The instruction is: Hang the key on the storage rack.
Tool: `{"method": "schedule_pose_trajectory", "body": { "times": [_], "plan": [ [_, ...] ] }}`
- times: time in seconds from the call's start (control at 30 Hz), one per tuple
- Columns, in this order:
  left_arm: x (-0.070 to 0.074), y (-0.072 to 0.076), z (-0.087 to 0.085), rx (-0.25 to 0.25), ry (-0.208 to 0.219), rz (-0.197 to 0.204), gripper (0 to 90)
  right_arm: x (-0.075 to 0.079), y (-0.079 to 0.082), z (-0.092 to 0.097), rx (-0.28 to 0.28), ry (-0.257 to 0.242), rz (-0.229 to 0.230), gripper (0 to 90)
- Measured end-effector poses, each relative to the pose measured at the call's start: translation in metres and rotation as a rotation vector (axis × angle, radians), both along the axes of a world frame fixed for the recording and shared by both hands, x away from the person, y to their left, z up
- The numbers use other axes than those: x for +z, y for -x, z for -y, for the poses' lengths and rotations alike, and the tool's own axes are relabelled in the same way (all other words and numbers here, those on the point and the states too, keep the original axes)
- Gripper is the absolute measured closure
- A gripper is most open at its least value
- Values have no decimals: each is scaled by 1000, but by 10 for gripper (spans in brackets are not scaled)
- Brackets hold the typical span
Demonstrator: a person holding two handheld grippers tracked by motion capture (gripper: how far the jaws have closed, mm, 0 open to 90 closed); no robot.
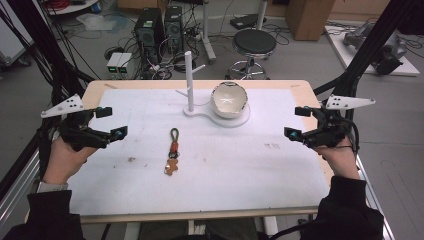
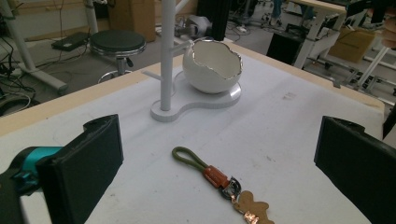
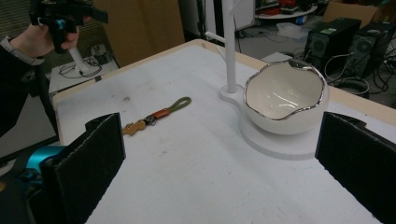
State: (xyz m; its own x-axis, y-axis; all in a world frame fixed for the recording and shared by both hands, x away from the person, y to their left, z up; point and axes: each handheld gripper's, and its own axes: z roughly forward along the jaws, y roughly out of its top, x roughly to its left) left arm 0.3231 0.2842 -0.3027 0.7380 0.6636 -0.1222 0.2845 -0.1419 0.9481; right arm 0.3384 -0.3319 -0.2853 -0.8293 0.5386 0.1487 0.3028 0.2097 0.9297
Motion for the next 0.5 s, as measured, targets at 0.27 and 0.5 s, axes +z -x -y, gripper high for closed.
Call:
{"method": "schedule_pose_trajectory", "body": {
  "times": [0.27,0.5],
  "plan": [
    [-2,-2,1,1,3,-2,17,-2,-1,-4,12,15,-6,8],
    [-8,-12,4,84,8,-26,17,-3,0,-5,13,20,-11,8]
  ]
}}
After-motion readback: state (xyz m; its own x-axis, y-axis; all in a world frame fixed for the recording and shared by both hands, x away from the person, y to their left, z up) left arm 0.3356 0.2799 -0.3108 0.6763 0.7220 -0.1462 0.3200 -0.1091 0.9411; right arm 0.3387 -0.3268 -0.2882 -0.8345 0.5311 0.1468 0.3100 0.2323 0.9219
